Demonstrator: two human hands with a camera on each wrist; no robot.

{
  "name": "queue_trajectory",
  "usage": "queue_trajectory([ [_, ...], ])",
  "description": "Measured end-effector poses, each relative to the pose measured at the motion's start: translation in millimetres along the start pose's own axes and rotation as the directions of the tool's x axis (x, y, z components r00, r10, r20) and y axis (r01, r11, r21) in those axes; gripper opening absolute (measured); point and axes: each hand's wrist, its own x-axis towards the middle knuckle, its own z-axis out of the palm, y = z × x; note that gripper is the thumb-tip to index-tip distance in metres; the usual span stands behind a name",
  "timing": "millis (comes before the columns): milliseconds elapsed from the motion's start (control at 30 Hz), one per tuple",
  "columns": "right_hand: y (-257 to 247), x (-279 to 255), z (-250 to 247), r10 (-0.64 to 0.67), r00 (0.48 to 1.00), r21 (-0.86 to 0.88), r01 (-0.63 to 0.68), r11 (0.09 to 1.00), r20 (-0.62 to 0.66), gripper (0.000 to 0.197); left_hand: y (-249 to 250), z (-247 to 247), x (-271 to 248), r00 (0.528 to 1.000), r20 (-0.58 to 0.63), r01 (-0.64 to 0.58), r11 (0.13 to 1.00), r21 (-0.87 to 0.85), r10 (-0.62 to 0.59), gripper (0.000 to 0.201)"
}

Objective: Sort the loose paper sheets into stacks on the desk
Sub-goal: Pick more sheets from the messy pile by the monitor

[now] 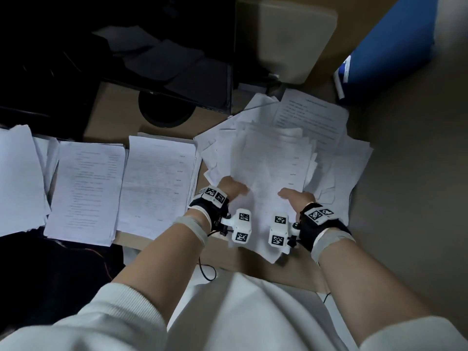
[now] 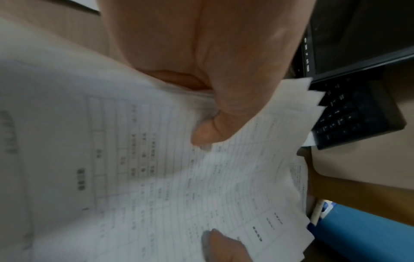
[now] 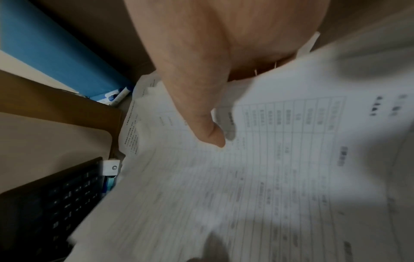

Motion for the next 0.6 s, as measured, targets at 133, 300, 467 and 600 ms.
queue_trajectory([
  [133, -2.9, 1.6, -6.7, -0.071, 0.997, 0.059, 0.070, 0.996, 0.019, 0.068, 5.0, -2.3, -0.2, 0.999, 0.030, 0.019, 0.996, -0.091, -0.016, 0.058],
  [300, -13.6, 1.1, -22.6, -0.125, 0.992, 0.164, 0.125, 0.978, -0.012, 0.047, 32.0, 4.9, -3.6, 0.996, -0.009, -0.087, 0.993, -0.076, 0.087, 0.035],
  [467, -22.9, 22.0, -68.6, -0.104, 0.977, 0.147, 0.132, 0.980, -0.184, 0.041, 77.0, 41.7, 10.0, 0.955, 0.017, -0.297, 0.947, 0.118, 0.298, 0.033],
  [600, -19.4, 46.8, -100.4, -0.039, 0.978, 0.106, 0.062, 0.992, -0.205, 0.042, 99.4, 73.4, 28.4, 0.934, -0.001, -0.332, 0.873, 0.358, 0.356, 0.044],
])
